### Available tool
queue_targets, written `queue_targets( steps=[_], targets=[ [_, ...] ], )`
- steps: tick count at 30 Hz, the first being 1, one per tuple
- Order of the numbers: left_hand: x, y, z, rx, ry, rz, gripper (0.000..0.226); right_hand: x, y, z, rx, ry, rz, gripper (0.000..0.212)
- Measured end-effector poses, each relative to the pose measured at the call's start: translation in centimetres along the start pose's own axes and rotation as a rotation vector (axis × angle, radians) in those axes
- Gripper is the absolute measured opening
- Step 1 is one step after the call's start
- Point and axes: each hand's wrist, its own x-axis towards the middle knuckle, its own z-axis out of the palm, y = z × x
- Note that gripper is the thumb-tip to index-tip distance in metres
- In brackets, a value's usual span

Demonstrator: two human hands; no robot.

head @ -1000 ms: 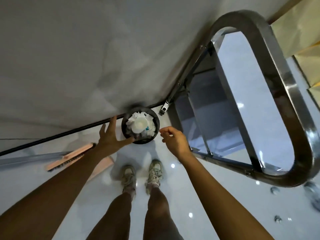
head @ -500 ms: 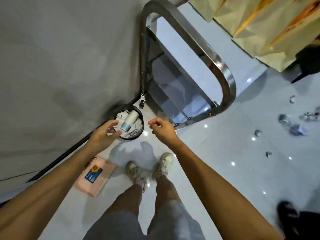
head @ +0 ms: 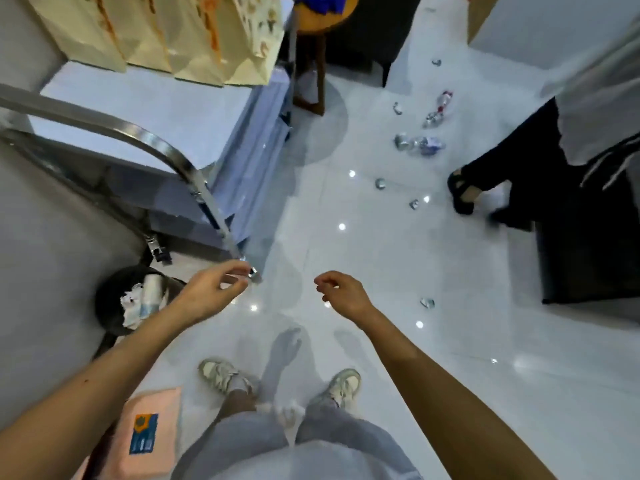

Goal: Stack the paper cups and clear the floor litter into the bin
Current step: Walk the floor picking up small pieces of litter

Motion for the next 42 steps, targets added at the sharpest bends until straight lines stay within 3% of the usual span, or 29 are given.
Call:
queue_targets(
  steps=[10,18,27,34,42],
  targets=[
    [5.4,16.6,20.4,0.170,-0.299,0.208,0.019,-7.7,17.6,-19.2,0.169,0.316,0.156,0.022],
    [11.6,24.2,29.2,0.325,-0.433,0.267,0.017,-8.0,24.7,-26.5,0.253,0.421,0.240,0.021],
    [21.4,30.0,36.9,0.387,-0.528,0.296,0.024,-1.3,29.5,-34.9,0.234,0.442,0.265,0.020],
    [30.9,25.6,47.4,0.478,-0.562,0.255,0.025,10.9,39.3,-37.2,0.035,0.318,0.202,0.028],
    [48.5,7.4,65.9,0.754,-0.595,0.387,0.043,32.4,61.6,-32.6,-0.465,0.148,-0.030,0.046]
  ],
)
